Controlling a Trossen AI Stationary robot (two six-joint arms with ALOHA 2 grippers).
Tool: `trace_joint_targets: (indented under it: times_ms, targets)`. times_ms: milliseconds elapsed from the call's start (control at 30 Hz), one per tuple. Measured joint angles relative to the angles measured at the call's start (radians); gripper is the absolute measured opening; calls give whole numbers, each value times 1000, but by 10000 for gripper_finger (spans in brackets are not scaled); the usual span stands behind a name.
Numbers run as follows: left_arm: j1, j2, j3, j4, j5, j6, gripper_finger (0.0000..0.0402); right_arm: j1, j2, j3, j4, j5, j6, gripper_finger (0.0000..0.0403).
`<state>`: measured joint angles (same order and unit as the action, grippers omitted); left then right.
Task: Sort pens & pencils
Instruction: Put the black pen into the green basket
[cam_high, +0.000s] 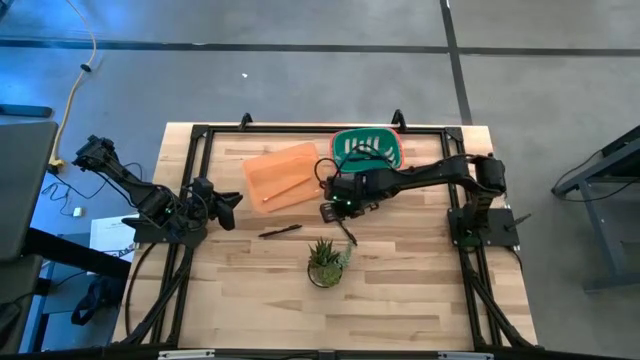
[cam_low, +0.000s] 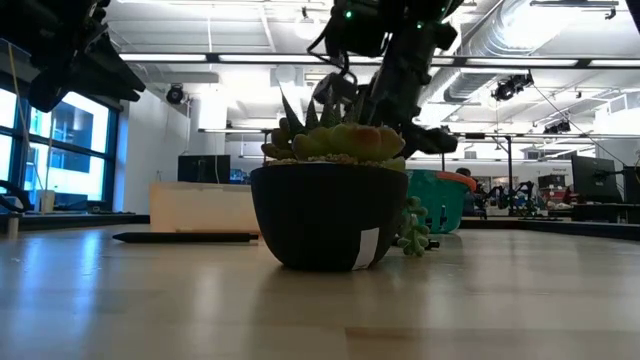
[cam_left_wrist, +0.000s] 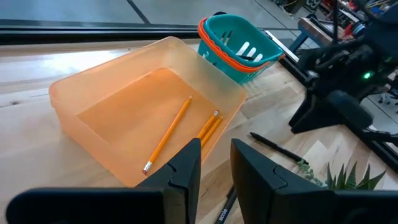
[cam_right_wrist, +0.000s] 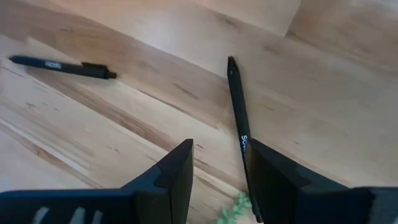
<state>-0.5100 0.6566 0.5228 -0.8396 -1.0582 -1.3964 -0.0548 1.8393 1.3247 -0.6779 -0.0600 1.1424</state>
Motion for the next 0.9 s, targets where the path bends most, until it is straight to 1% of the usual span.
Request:
trace_joint_targets:
  times_ms: [333, 900]
  targets:
    - [0, 0, 0, 1, 0, -1, 76, 9, 15, 0, 0, 22, 6, 138]
    - [0, 0, 0, 0, 4, -1, 76, 29, 85, 1, 13, 23, 25, 138]
